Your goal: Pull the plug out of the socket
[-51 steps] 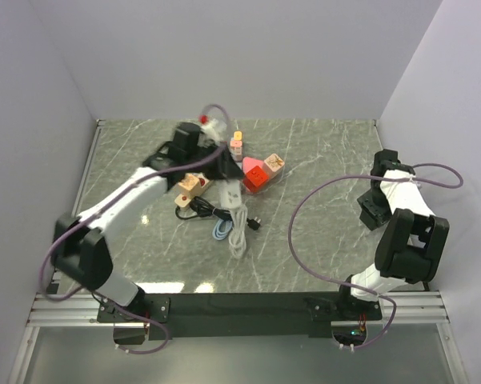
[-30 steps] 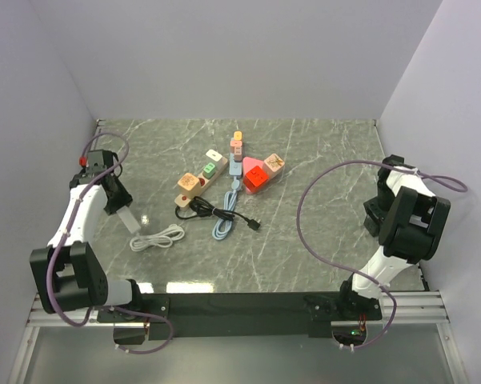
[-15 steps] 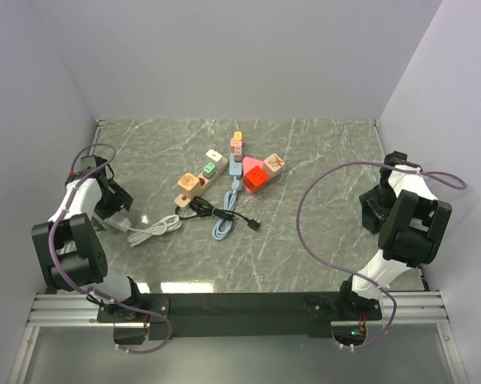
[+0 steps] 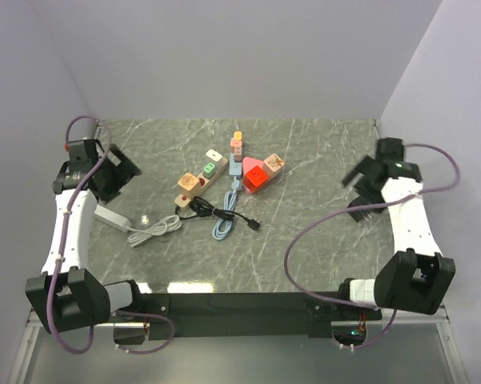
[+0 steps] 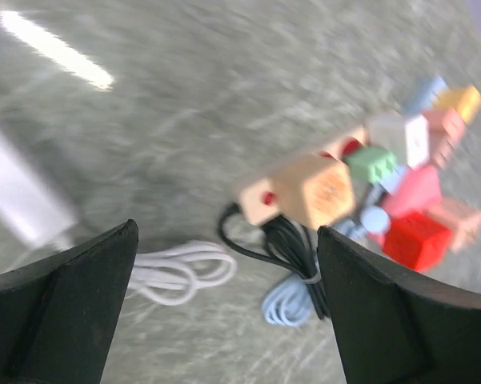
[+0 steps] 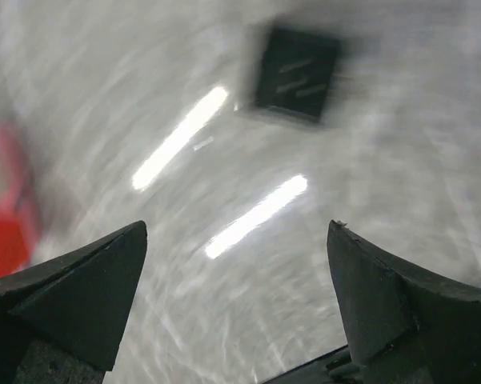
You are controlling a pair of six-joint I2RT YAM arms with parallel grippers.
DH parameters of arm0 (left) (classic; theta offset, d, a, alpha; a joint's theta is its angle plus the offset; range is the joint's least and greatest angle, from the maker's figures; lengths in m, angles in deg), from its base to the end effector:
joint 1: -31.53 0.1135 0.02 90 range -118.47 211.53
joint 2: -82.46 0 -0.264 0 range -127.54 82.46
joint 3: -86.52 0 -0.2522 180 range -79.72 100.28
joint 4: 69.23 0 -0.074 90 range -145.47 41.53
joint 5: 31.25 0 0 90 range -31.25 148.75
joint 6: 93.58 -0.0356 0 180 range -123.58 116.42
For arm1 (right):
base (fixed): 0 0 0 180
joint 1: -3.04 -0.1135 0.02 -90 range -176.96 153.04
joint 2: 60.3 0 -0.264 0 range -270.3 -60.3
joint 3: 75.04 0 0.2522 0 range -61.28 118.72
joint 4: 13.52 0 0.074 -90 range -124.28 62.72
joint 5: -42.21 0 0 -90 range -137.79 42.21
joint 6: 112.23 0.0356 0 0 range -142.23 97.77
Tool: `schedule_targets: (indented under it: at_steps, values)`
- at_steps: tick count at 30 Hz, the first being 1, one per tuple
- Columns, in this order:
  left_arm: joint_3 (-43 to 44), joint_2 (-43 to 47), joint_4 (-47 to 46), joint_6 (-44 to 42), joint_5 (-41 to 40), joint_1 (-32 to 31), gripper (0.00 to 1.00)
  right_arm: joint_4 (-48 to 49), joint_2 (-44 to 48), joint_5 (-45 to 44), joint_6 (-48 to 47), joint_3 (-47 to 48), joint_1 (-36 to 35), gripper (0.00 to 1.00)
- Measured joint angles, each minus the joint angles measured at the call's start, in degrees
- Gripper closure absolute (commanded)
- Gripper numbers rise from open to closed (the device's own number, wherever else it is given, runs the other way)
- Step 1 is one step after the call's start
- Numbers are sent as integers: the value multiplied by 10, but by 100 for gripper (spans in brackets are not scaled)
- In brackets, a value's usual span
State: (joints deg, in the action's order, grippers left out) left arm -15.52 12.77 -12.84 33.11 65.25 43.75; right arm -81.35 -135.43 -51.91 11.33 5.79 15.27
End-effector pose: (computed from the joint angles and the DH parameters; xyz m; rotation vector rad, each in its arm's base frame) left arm 0.2461 0.0492 0.3159 -0.9579 2.2338 -0.3319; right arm 0.2481 -0.0564 0.2969 1.0530 2.4325 0.0280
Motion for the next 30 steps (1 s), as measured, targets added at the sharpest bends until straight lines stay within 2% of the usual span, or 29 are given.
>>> schedule_targets:
  at_steps: [2,6,11,19,30]
  values:
    - [0,-5,-17,1,26,-23,1,14,-9,22,-9,13,-66,1]
    - [1,-56,-42,1,57,-85,1,62,-87,61,-8,56,-202,0]
    - [1,-94,-70,6,81,-162,1,105,-196,79,22,127,-301,0]
    - [1,-94,-120,30,93,-226,1,149,-327,73,111,240,-353,0]
    - [0,-98,-139,45,93,-243,1,94,-472,59,218,363,-389,0]
